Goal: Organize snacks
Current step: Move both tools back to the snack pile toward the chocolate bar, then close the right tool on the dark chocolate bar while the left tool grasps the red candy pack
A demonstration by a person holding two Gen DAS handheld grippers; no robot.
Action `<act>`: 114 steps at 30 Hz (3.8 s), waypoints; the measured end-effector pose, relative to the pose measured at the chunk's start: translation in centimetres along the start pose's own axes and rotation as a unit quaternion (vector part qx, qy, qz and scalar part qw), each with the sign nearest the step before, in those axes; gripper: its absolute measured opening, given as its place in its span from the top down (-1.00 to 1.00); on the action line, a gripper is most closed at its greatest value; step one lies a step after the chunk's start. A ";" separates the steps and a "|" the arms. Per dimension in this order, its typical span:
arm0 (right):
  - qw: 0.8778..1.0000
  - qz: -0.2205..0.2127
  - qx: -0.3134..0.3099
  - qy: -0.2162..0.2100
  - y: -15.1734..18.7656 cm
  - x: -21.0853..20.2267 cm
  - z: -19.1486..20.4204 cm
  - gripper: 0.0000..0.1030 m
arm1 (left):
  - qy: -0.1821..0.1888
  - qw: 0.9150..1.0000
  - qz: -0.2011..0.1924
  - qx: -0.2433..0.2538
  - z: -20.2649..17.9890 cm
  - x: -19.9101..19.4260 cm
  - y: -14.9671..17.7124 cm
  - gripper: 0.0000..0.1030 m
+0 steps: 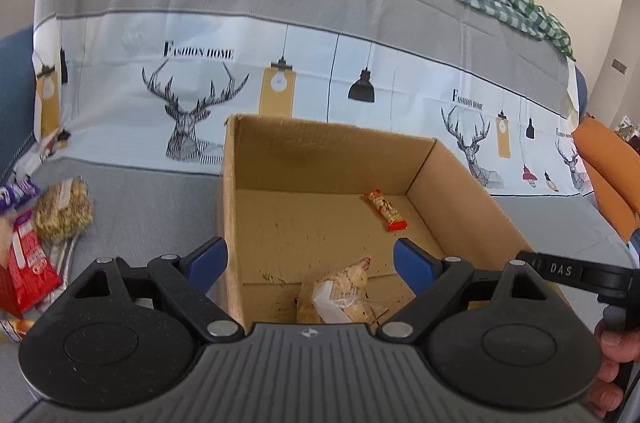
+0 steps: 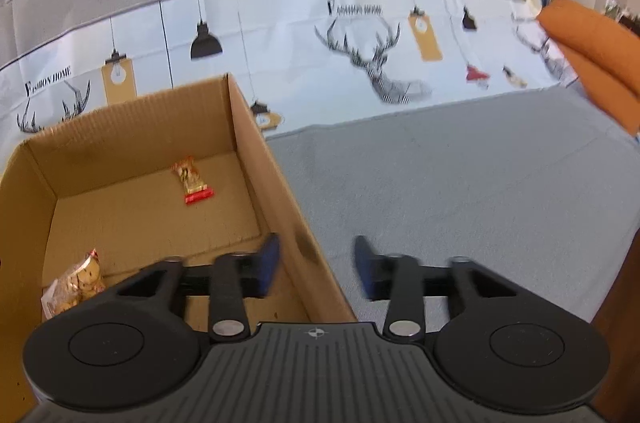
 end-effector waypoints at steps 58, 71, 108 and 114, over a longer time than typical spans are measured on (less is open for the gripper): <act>0.957 0.042 -0.079 -0.277 11.0 2.0 31.7 -0.26 | -0.159 0.976 0.061 -0.135 25.1 -1.8 1.7 0.00; 0.963 0.077 -0.108 -0.234 12.5 5.4 32.7 0.01 | -0.173 0.972 0.086 -0.136 25.0 0.7 1.8 0.03; 0.911 0.139 -0.188 -0.341 15.6 -5.0 26.6 0.46 | -0.031 0.961 0.185 -0.205 25.2 -5.7 6.1 0.93; 0.912 0.145 -0.192 -0.332 15.8 -4.7 26.6 0.14 | -0.080 0.966 0.184 -0.164 25.3 -5.9 6.1 0.28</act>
Point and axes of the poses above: each gripper's, at about its wrist camera, not at the fingertips, and x roughly the way its jaws point, z to its left, y to its underside, the point moved 1 cm from there along x, roughly the way its jaws point, and after that the axes turned 10 degrees about -y, right-handed, at the moved point
